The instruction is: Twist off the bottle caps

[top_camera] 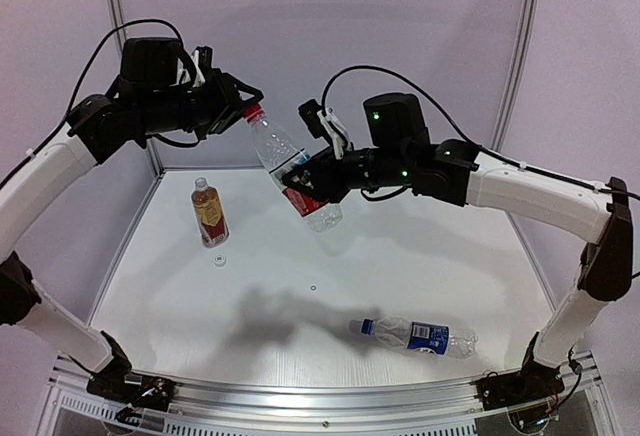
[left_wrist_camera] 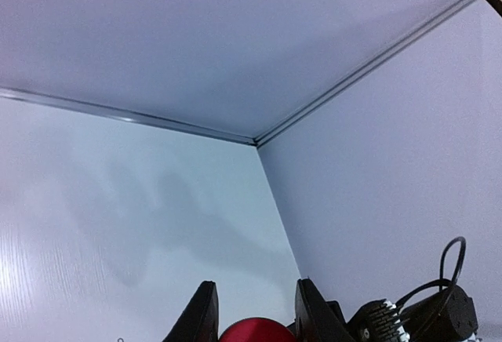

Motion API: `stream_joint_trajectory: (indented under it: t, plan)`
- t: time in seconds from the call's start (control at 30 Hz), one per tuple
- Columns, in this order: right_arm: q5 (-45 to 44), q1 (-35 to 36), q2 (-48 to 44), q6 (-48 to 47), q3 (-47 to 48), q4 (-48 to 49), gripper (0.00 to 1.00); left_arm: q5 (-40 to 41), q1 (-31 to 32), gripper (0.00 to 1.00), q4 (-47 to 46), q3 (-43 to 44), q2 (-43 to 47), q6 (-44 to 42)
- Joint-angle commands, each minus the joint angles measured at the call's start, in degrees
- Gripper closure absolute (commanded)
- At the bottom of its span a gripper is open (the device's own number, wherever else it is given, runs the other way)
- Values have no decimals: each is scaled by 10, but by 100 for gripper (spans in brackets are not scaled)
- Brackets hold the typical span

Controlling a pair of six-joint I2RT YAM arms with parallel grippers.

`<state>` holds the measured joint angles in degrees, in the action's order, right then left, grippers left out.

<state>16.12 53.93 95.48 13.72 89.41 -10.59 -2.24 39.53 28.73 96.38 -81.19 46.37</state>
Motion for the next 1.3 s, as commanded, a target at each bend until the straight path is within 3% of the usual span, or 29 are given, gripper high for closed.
stream_joint_trajectory:
  t: [0.0, 0.07, 0.27, 0.47, 0.53, 0.67, 0.77, 0.93, 1.27]
  plan:
    - [-18, -4, 14, -8, 19, 2, 63, 14, 24, 81, 83, 19, -18, 34]
    - [-9, -4, 11, -11, 14, 6, 63, 14, 24, 74, 89, 29, -22, 31]
    - [23, -4, 1, -13, -2, 11, 63, 53, 23, 30, 59, 22, 8, -33]
    - [32, -3, -16, -17, -12, 7, 63, -4, -4, 1, -24, -60, 98, -147]
    - [39, -4, -25, -13, -17, 15, 63, -54, -22, 1, -43, -91, 122, -188]
    - [95, -4, -48, 17, -48, 69, 62, -257, -88, 9, -117, -143, 143, -183]
    - [139, -4, -56, 47, -59, 103, 61, -327, -99, 11, -129, -131, 130, -186]
    - [165, -4, -52, 71, -59, 133, 61, -384, -97, 17, -149, -96, 91, -163]
    - [176, -4, -42, 79, -47, 132, 62, -419, -86, 22, -187, -51, 34, -135]
